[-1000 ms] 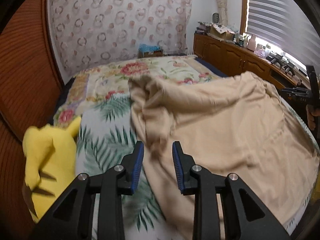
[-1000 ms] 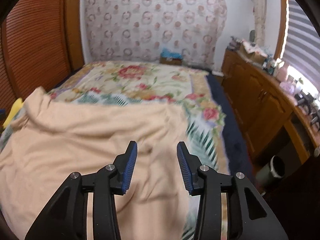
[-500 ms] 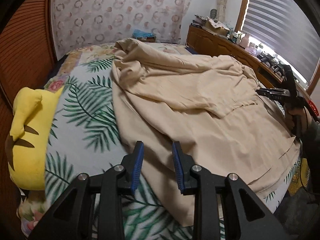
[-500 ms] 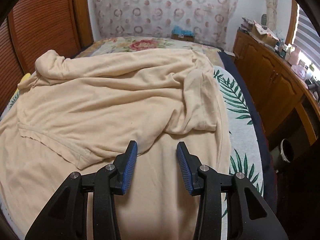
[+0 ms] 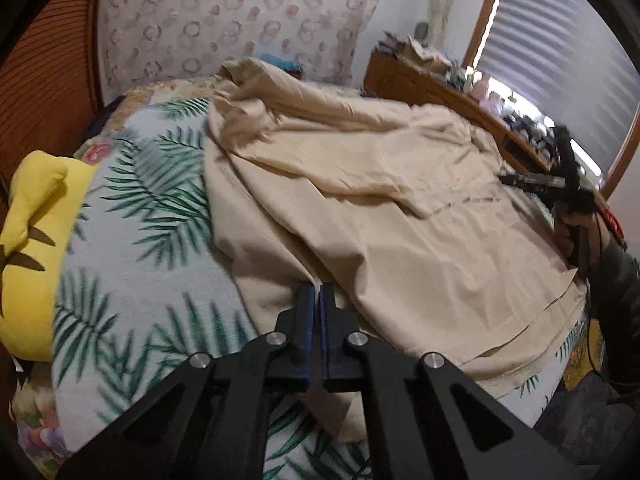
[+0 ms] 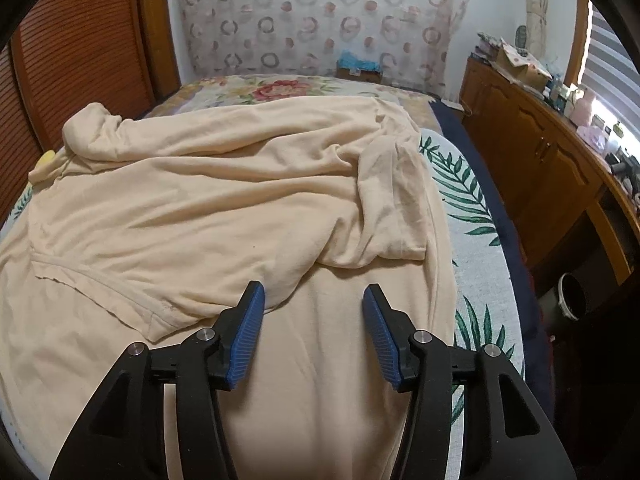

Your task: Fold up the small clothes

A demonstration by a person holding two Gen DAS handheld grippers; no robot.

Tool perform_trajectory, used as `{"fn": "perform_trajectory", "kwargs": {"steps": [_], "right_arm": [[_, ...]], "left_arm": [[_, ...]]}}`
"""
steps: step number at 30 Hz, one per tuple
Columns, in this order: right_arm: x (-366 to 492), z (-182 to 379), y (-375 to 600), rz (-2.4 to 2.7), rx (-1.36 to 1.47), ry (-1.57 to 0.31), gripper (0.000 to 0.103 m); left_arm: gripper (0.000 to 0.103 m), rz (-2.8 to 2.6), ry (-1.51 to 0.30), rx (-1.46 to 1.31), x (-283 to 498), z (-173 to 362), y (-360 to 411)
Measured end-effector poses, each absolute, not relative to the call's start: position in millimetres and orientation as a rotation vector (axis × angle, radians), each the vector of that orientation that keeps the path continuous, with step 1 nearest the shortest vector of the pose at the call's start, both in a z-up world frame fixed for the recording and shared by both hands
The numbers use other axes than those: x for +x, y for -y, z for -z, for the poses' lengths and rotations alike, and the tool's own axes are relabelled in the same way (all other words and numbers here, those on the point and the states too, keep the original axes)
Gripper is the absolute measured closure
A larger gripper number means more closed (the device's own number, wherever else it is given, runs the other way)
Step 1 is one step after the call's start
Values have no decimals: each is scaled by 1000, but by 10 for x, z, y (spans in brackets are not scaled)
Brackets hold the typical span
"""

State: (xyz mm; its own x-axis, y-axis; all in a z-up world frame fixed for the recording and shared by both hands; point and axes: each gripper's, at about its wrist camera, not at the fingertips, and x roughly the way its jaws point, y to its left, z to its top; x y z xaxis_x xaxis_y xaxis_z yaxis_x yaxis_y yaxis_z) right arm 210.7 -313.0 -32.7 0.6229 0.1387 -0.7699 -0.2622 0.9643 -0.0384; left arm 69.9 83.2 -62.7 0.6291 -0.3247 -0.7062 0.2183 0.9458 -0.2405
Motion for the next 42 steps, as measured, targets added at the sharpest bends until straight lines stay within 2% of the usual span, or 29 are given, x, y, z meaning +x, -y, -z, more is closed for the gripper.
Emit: {"fn": "perform_trajectory", "kwargs": {"steps": [6,19,29,34,35,42], "right_arm": [[2104,333,3129,-231,-151,-869,50],[2103,332,3137,-232,-150,-870,49],[2103,331,3143,-232,-150,-870,48],[2103,330,3146,-232,-151,-870,48],[2103,330,3147,-232,-151,-870,48],[2103,330,3150,-232,-150,-870,47]], "left_arm": [[103,245,-774,-146,456,406,-1194],[103,146,-744,-163,270,267,-1696],[103,84,-809,-179,251,518,-1876],[91,123,-761,-171,307,389,-1827],[84,129,-753,-169,339,354,-1802],[76,200,-723,-122,851,148,-1419]]}}
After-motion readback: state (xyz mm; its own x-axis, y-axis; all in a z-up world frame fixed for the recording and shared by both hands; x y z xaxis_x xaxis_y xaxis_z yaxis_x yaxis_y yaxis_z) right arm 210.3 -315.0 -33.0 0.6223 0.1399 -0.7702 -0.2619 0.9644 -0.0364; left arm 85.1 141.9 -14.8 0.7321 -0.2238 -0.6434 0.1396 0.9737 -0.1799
